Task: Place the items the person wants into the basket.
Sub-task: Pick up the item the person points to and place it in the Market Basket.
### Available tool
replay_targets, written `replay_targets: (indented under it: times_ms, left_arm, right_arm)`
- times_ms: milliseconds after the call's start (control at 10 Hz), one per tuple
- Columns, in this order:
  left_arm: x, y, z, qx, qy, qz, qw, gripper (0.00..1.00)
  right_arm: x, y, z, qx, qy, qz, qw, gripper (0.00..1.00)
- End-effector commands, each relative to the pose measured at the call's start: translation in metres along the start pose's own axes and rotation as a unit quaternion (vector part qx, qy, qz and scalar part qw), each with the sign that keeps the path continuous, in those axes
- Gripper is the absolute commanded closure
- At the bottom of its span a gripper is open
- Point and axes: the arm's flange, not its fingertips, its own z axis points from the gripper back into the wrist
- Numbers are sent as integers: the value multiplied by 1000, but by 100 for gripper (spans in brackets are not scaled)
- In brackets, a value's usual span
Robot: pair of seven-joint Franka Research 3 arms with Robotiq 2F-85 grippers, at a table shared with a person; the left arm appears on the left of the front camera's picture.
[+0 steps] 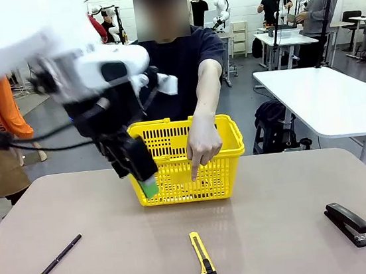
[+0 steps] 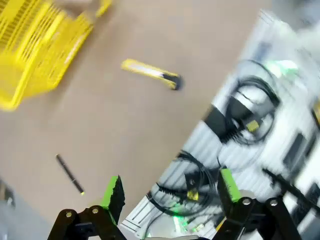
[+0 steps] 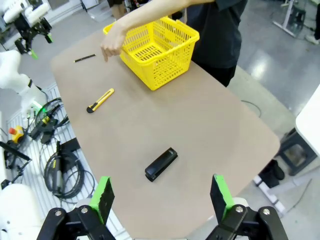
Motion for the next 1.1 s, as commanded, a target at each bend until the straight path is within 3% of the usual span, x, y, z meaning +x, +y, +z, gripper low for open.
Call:
replay_targets:
  times_ms: [0, 200, 600, 800, 1000]
  left_arm:
    - [10, -14, -43, 114, 39, 90, 989, 4]
    - [24, -16, -75, 151, 68, 178, 970, 4]
    - [59, 14, -99, 112, 40, 271, 955, 4]
    - [75, 26, -117, 97, 33, 300, 948, 4]
    - [78, 35, -120, 62, 23, 298, 952, 4]
  right_arm:
    - [0, -2, 1, 3, -5, 3, 1000, 0]
    - [0, -2, 1, 3, -5, 3, 1000, 0]
    - [0, -2, 1, 3, -5, 3, 1000, 0]
    - [0, -2, 1, 3, -5, 3, 1000, 0]
    - [0, -2, 1, 3, -5, 3, 1000, 0]
